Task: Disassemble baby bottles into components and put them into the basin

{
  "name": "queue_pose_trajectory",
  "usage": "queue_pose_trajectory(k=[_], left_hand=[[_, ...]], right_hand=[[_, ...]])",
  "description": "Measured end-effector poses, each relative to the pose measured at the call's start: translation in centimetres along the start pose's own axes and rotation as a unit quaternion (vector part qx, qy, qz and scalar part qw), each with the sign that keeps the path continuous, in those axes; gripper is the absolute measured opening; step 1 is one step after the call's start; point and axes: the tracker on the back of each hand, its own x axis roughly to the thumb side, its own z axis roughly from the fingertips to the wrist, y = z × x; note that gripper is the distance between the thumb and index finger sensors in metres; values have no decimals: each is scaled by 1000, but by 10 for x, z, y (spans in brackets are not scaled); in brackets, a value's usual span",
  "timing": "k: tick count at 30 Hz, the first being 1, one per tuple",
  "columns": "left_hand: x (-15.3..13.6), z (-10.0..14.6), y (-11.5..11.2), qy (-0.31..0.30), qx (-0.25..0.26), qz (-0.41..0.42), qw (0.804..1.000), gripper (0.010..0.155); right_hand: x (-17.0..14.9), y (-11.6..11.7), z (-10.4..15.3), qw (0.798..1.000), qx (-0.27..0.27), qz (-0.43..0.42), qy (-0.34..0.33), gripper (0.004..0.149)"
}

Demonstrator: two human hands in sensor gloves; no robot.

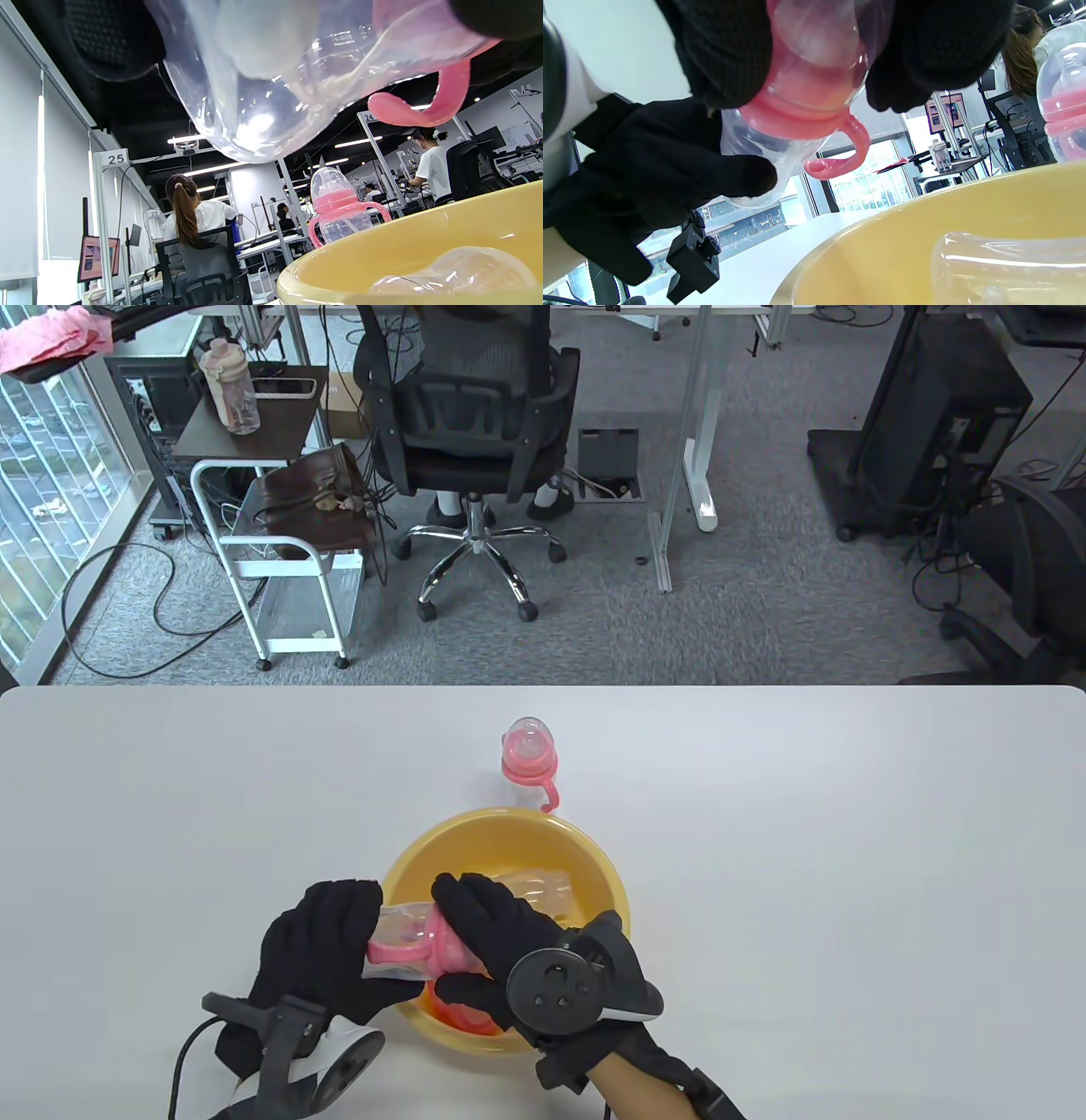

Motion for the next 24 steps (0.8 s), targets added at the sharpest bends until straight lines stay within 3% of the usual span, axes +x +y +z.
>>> queue_pose_trajectory(k=[24], left_hand=[[3,-7,-2,10,-61,-9,998,100]], right_hand=[[0,6,0,999,-27,26,10,84]])
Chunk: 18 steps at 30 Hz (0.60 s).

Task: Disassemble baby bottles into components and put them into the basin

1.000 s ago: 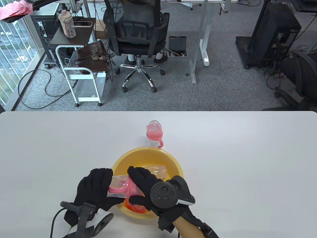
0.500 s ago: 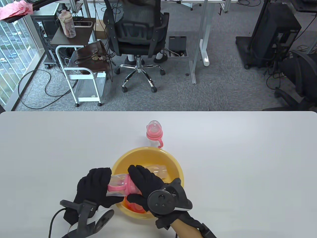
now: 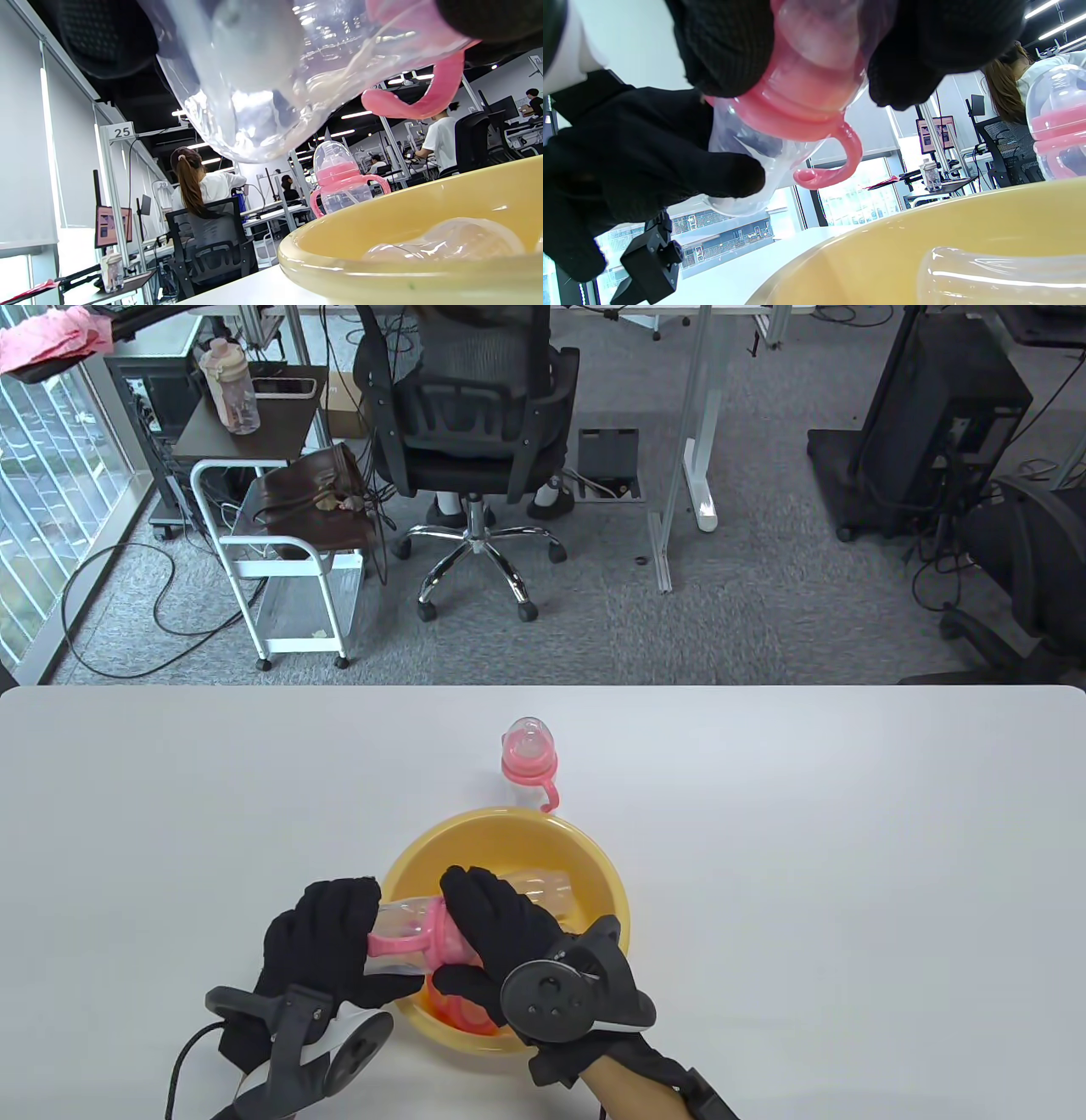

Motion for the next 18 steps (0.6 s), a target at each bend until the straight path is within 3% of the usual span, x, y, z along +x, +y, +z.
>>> queue_pose_trajectory(k=[6,7,9,12,18], left_hand=[[-1,-2,-1,20,-17,17,1000,99],[-6,-3,0,75,-29,22,997,98],[-5,-3,-3,77,-37,94,992,98],[-7,0,-7,57,-32,40,997,98],[-21,3,-21,82,-42,37,995,98]], right_hand=[[0,-3,0,999,-25,14,17,83],[-2,-7,5,992,-109,38,52,79],[-4,-9,1,996,-80,6,44,81],[-3,-11,0,997,-67,16,41,81],[-22,-19,1,994,-45,12,99,76]])
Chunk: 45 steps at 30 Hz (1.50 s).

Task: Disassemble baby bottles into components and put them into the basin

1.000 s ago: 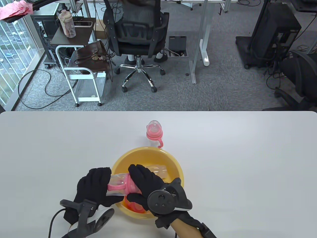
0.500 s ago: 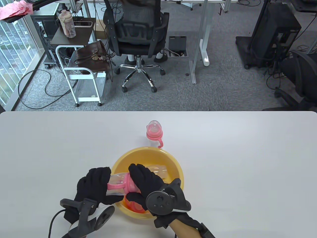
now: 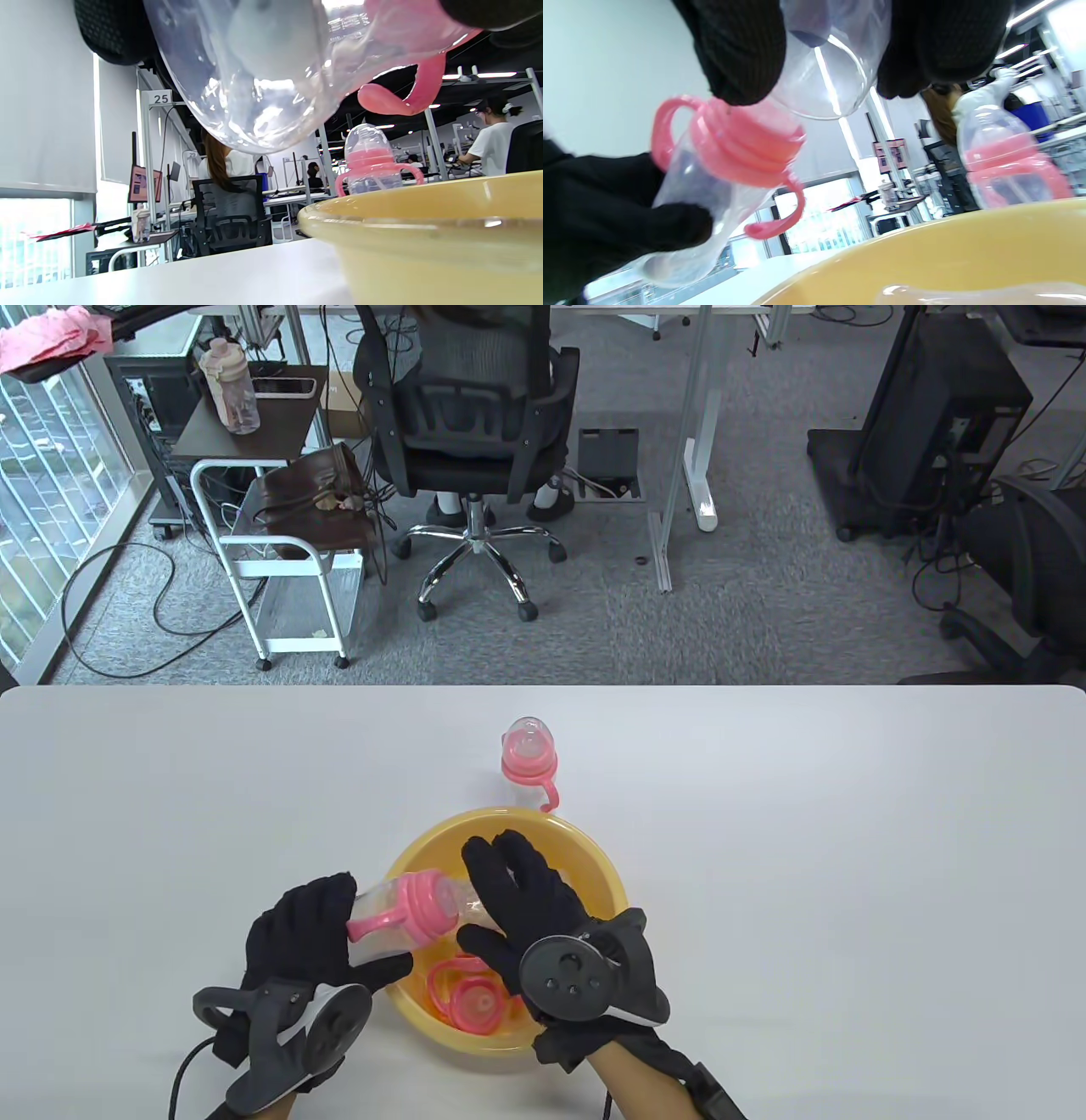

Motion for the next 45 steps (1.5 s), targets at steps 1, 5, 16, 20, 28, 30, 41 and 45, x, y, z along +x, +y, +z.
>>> queue_pose_trajectory(k=[1,5,16,20,28,30,41,45], left_hand=[[-4,-1,-3,5,-7,-6,1000,98],[-13,-3,-13,18,-26,-3,999,98],[-11,-4,-18,18,-48,14,999,98],[-11,-4,-18,21,-50,20,998,98],[-11,-3,-19,20,-49,23,998,98],[-11,-3,-19,19,-49,23,998,98],[-10,-3,-19,15,-45,19,999,98],[-5,-2,-20,-12,-36,3,999,98]], right_hand=[[-5,-2,-1,1000,11,5,20,75],[-26,0,-3,993,82,38,81,83],[-47,45,0,950,237,159,131,74],[-45,55,-1,941,250,194,123,72],[-44,70,1,922,285,235,117,78],[-44,72,1,919,290,241,116,78],[-37,53,-3,951,212,201,102,66],[-25,26,-7,984,139,86,64,68]])
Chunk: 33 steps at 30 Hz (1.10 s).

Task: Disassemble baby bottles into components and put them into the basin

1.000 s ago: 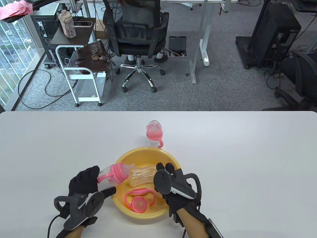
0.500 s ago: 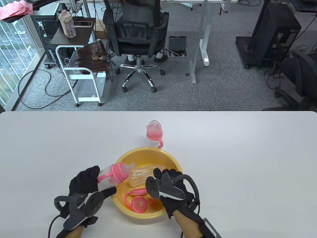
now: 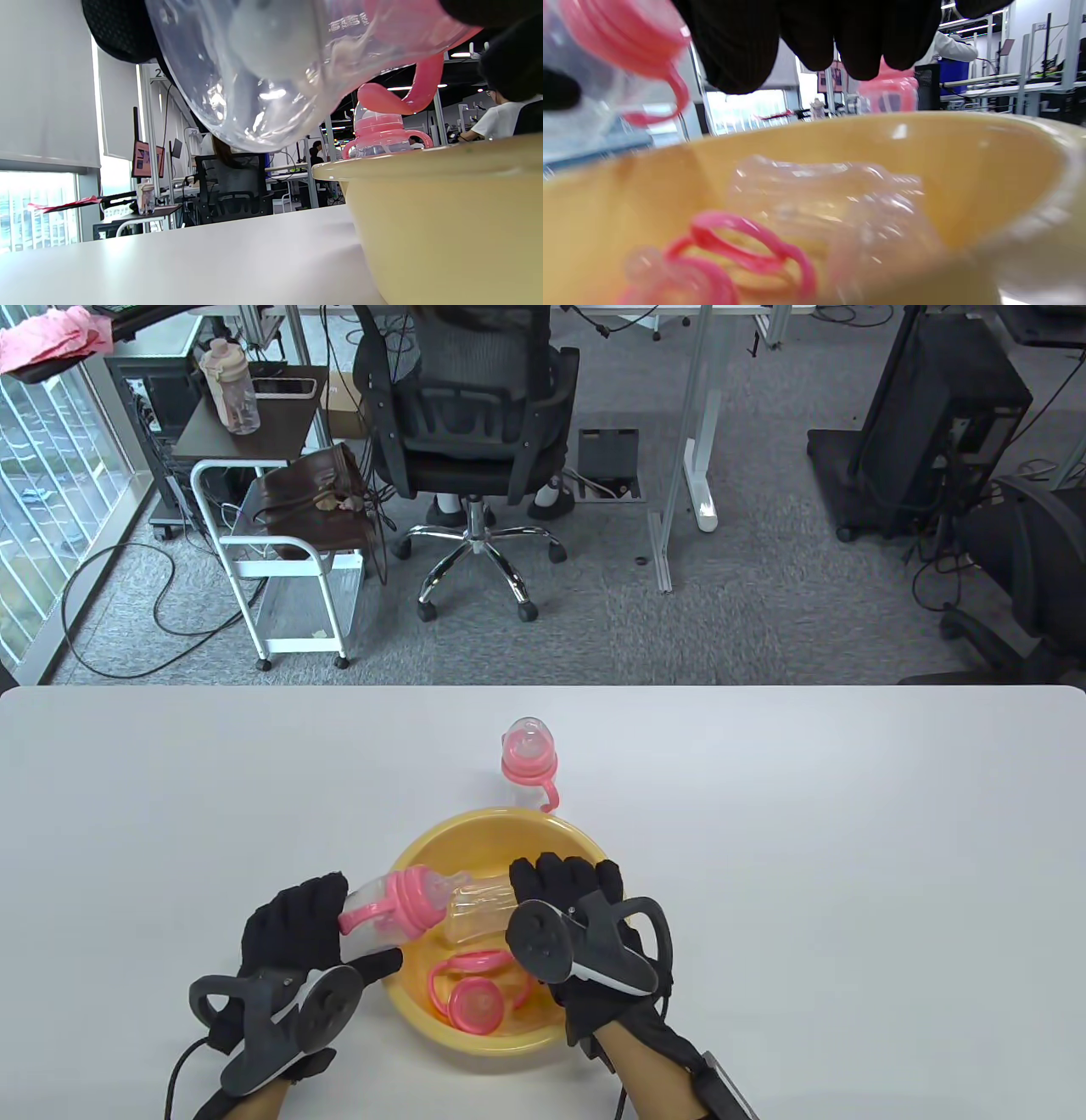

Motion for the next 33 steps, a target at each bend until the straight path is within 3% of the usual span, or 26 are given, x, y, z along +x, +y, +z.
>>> queue_pose_trajectory(k=[5,7,15,23,29,31,33], left_hand=[[7,3,3,-29,26,-5,999,98],[9,5,4,-51,41,2,998,98],[26,12,14,-82,81,4,993,98],[24,11,12,-81,66,15,994,98],[25,11,10,-79,64,25,995,98],[25,11,10,-79,63,26,995,98],[25,11,11,-79,67,26,994,98]], right_hand=[[2,-14,4,977,-42,-201,-52,67],[3,-14,5,966,-41,-244,-72,66],[7,-10,4,954,5,-286,-89,74],[14,-14,5,958,9,-260,-124,73],[16,-23,7,938,-49,-308,-150,48],[16,-23,8,944,-41,-295,-146,51],[15,-22,8,955,-30,-270,-118,64]])
